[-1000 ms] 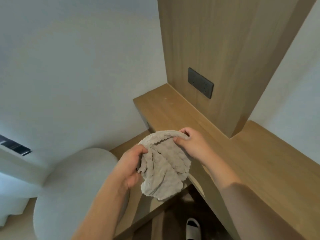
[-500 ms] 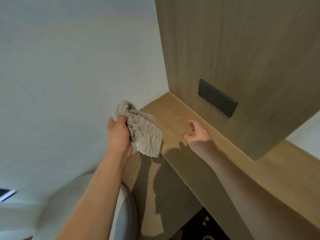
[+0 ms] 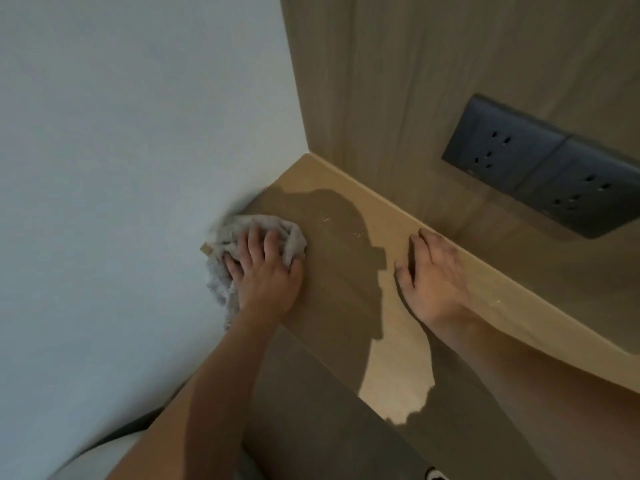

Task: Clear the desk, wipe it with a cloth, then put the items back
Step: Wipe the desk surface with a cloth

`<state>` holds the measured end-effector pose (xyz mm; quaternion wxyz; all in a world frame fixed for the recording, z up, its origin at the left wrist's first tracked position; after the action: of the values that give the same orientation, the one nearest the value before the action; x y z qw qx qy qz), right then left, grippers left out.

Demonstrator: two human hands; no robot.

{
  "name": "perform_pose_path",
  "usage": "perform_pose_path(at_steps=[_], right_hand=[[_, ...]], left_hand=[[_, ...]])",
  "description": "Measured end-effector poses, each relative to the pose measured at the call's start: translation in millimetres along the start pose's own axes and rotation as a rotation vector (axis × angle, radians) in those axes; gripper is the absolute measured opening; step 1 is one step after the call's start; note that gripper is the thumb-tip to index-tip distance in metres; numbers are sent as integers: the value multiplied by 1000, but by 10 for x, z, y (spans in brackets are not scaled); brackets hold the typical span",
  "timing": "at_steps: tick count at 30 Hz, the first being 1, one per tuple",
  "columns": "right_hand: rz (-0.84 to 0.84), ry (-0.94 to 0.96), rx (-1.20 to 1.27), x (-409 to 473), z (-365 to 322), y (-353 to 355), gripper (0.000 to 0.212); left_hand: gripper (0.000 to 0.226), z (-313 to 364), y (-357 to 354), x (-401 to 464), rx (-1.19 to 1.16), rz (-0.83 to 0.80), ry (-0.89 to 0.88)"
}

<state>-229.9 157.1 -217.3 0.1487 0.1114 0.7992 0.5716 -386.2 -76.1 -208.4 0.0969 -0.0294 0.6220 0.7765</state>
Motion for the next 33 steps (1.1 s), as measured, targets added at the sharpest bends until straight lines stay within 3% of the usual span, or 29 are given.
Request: perform_pose_path(at_steps=[5,12,20,23,26,27,29,31,33], right_hand=[[136,9,-55,20,37,-38,59],[286,22,-22,28,50,-16,50],[217,2,-33,59,108,-72,52],[193,2,-28,55,115,-73,52],[172,-4,-31,39,132,-98,53],[166,-12,-36,28,138,-101,53],[167,-18,-38,34,117,-73,54],[173,-19,-36,64,96,-42,56],[177,-16,-33,78,93,-36,56]], left_hand=[[61,-100,-75,403,42,70,37],[57,382,-97,914,13,66,127],[48,1392,-147,1363,-14,89,-45],[47,1447,-245,1050,32,13,-179],[44,1811,-487,242,88,-219,-446],[44,1885,-539,52,26,-303,-491],[37,1820,-362,33,-254,-370,-413],[28,1437,94,361,-495,-214,-284],[31,863,544,690,-514,11,-193]])
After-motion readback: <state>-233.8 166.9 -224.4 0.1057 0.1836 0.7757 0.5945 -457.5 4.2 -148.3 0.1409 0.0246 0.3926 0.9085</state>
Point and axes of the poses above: each hand's wrist, its own x-axis towards the middle knuckle, its own y-axis out of the back of the hand, z = x × y, the point moved 10 cm from there along x, towards the middle knuckle, and after that the axes turned 13 degrees about y, right-handed, at the moved point
